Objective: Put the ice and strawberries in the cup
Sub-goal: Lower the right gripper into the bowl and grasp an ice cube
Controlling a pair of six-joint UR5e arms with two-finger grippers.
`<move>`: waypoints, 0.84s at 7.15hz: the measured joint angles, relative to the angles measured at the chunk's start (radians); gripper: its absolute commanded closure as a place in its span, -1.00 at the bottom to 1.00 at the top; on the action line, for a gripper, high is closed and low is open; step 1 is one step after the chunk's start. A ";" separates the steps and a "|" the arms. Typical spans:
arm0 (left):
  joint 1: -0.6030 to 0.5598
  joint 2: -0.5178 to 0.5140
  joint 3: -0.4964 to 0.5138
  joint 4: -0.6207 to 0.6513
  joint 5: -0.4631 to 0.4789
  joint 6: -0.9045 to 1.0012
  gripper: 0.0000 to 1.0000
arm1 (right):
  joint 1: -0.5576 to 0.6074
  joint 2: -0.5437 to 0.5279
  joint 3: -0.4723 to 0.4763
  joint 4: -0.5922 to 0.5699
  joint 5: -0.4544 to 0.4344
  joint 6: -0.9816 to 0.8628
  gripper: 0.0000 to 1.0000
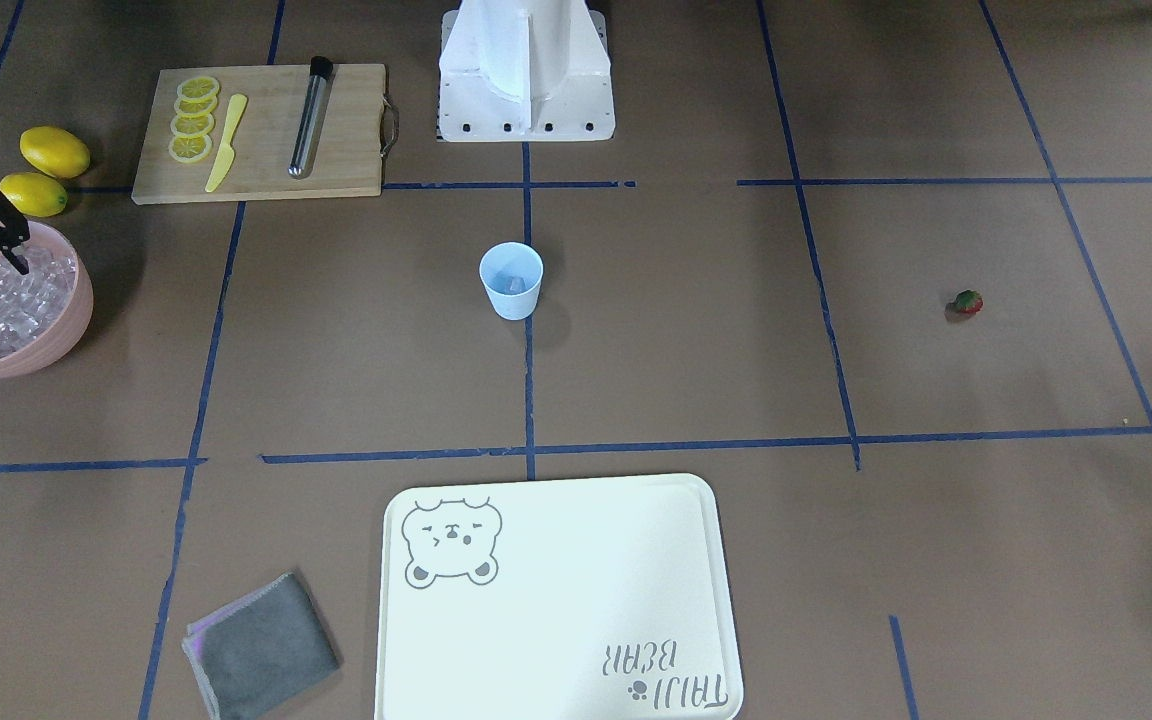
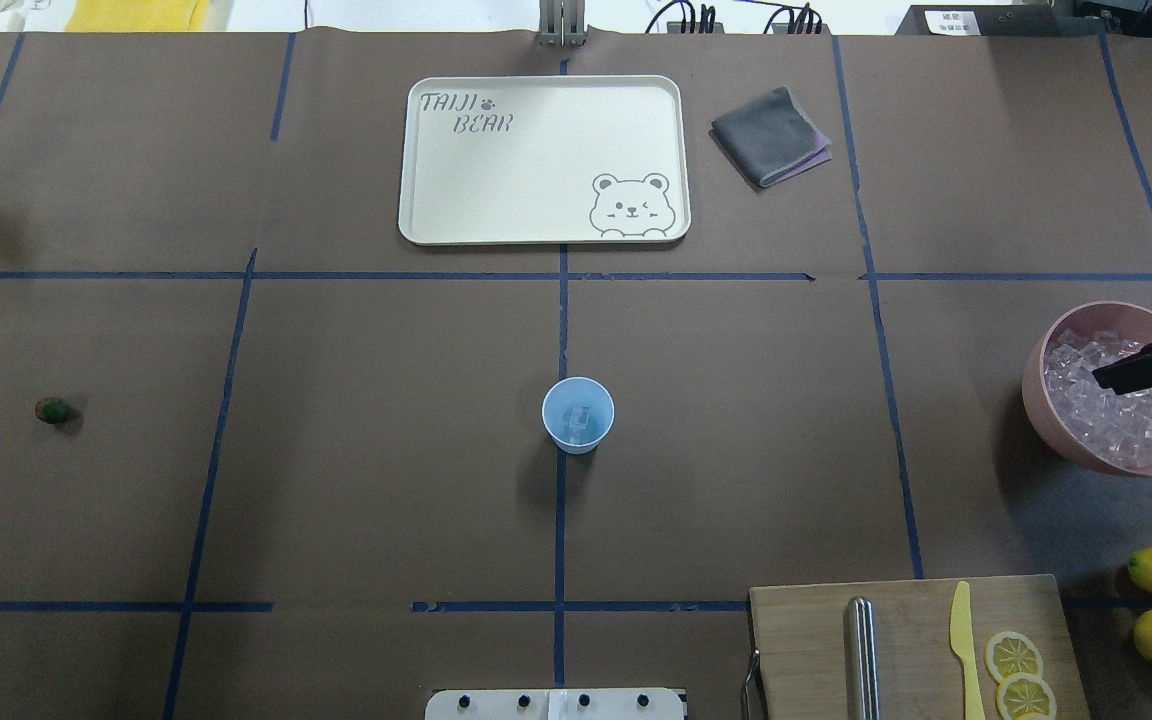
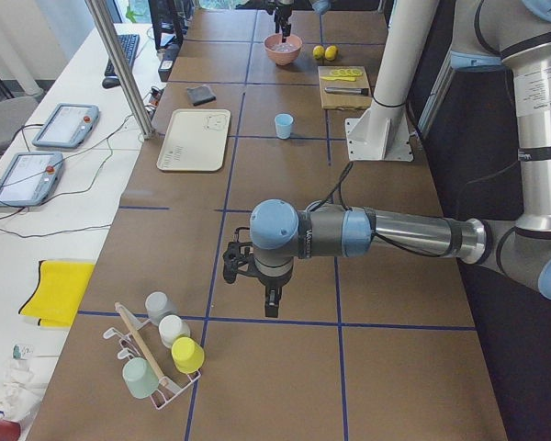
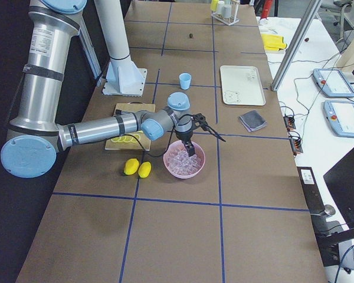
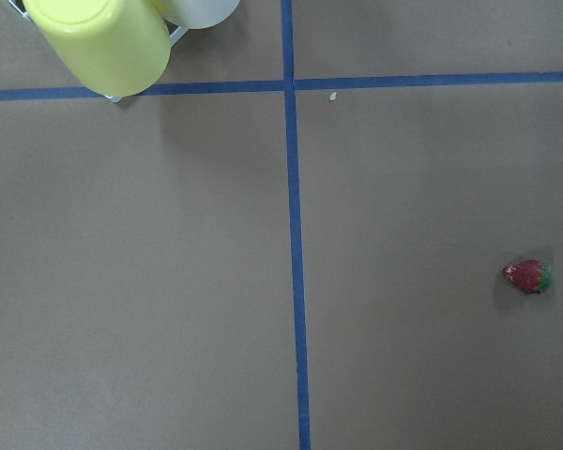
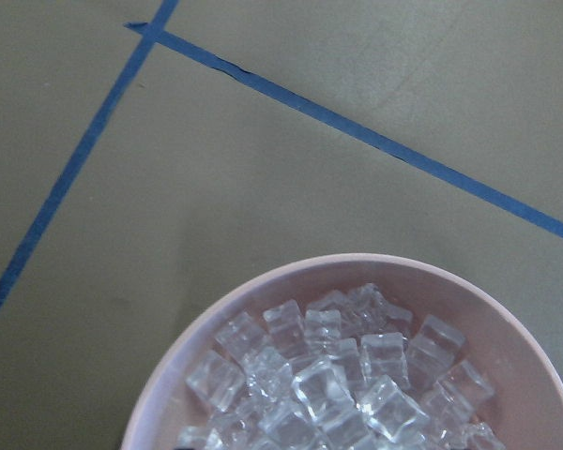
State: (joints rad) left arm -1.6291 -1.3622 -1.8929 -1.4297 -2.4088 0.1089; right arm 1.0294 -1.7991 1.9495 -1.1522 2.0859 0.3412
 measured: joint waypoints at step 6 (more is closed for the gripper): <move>0.000 0.000 -0.002 -0.001 -0.015 0.000 -1.00 | 0.000 -0.009 -0.060 0.006 -0.040 -0.005 -0.26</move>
State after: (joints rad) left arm -1.6291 -1.3622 -1.8945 -1.4307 -2.4235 0.1089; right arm 1.0291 -1.8080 1.8891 -1.1460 2.0455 0.3364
